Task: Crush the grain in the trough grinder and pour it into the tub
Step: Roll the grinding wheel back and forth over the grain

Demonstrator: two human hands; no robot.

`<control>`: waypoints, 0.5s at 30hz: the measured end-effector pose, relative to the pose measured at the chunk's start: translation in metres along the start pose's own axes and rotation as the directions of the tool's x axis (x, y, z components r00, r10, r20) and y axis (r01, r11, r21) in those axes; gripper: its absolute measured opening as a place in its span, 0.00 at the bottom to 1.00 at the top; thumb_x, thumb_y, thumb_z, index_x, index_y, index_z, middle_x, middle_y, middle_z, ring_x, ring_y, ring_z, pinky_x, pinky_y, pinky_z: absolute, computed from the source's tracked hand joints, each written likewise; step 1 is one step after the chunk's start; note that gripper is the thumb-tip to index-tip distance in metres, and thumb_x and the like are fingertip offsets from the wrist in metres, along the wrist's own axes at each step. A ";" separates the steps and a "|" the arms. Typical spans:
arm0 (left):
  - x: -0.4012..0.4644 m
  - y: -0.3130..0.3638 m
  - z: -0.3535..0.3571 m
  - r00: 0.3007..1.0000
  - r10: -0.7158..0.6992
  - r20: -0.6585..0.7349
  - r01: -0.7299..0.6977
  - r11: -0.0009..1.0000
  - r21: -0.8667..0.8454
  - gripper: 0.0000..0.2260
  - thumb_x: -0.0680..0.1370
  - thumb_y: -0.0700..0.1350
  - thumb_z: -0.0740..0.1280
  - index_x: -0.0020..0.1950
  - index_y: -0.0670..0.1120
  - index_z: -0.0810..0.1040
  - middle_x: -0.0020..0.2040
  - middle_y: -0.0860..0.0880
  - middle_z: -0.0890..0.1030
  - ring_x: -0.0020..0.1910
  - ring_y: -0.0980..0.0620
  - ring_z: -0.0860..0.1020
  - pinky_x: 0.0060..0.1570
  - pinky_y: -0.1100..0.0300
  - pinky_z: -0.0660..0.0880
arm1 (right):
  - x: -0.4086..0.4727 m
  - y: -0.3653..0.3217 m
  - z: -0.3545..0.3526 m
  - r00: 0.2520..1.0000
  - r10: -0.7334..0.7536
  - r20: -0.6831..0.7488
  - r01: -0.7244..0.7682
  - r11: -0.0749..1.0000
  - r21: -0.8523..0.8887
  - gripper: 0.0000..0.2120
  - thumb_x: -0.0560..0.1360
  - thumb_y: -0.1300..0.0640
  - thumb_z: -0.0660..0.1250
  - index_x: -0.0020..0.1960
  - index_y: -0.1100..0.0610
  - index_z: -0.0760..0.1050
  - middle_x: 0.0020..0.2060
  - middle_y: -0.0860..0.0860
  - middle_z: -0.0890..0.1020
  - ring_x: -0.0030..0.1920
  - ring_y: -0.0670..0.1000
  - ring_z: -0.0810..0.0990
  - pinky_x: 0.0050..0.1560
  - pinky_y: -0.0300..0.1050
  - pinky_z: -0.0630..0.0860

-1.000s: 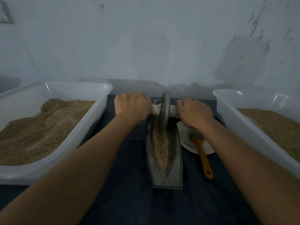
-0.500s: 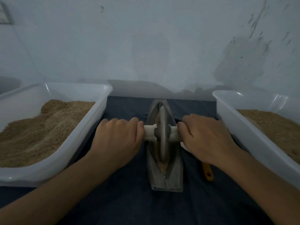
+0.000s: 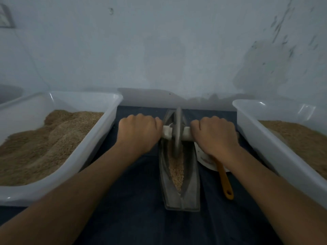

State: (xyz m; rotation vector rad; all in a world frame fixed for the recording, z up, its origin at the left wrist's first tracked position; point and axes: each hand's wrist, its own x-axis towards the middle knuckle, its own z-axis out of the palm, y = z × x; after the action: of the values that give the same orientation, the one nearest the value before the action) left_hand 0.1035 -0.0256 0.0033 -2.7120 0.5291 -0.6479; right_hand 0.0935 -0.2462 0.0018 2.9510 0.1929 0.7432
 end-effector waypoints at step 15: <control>0.031 -0.007 0.028 0.997 -0.045 -0.060 0.044 0.999 -0.011 0.08 0.82 0.41 0.60 0.46 0.46 0.62 0.42 0.46 0.71 0.38 0.46 0.68 0.36 0.54 0.66 | 0.039 -0.003 -0.001 0.994 0.084 0.065 -0.089 0.993 0.081 0.22 0.82 0.49 0.45 0.37 0.56 0.70 0.34 0.52 0.74 0.32 0.51 0.67 0.35 0.46 0.62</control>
State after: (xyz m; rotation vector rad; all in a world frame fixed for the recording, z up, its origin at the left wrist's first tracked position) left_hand 0.1448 -0.0260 -0.0068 -2.7273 0.4889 -0.7427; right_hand 0.1270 -0.2370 0.0202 3.0746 0.0948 0.6686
